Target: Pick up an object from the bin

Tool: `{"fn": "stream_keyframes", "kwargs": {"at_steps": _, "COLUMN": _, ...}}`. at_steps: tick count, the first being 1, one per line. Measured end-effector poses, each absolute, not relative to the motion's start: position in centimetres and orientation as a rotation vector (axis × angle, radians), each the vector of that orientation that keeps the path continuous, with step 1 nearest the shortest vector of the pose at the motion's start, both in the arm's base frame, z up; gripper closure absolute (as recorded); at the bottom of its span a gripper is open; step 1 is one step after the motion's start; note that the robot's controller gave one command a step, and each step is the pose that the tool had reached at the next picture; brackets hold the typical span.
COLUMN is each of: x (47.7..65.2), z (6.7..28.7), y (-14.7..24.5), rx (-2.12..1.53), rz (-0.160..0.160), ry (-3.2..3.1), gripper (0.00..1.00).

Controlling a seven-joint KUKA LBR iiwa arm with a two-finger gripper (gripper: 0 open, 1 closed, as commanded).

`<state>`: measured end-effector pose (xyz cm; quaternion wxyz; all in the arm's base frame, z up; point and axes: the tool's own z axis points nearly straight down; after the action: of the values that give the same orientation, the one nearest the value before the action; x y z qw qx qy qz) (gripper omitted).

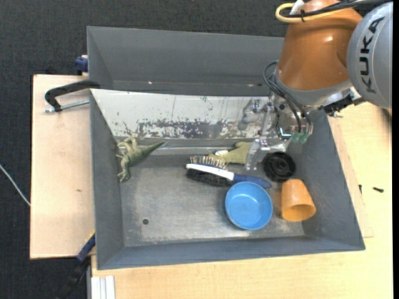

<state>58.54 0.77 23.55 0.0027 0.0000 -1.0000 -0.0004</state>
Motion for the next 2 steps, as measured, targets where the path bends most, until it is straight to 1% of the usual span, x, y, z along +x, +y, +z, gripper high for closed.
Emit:
{"fn": "stream_keyframes", "kwargs": {"at_steps": 1, "x": 55.39, "z": 8.88, "y": 4.57, "rx": 0.21, "rz": -0.001, "ry": -3.152, "gripper": 0.0}}
{"fn": "stream_keyframes", "kwargs": {"at_steps": 2, "x": 55.22, "z": 8.61, "y": 4.6, "rx": 0.21, "rz": -0.002, "ry": -3.147, "gripper": 1.0}}
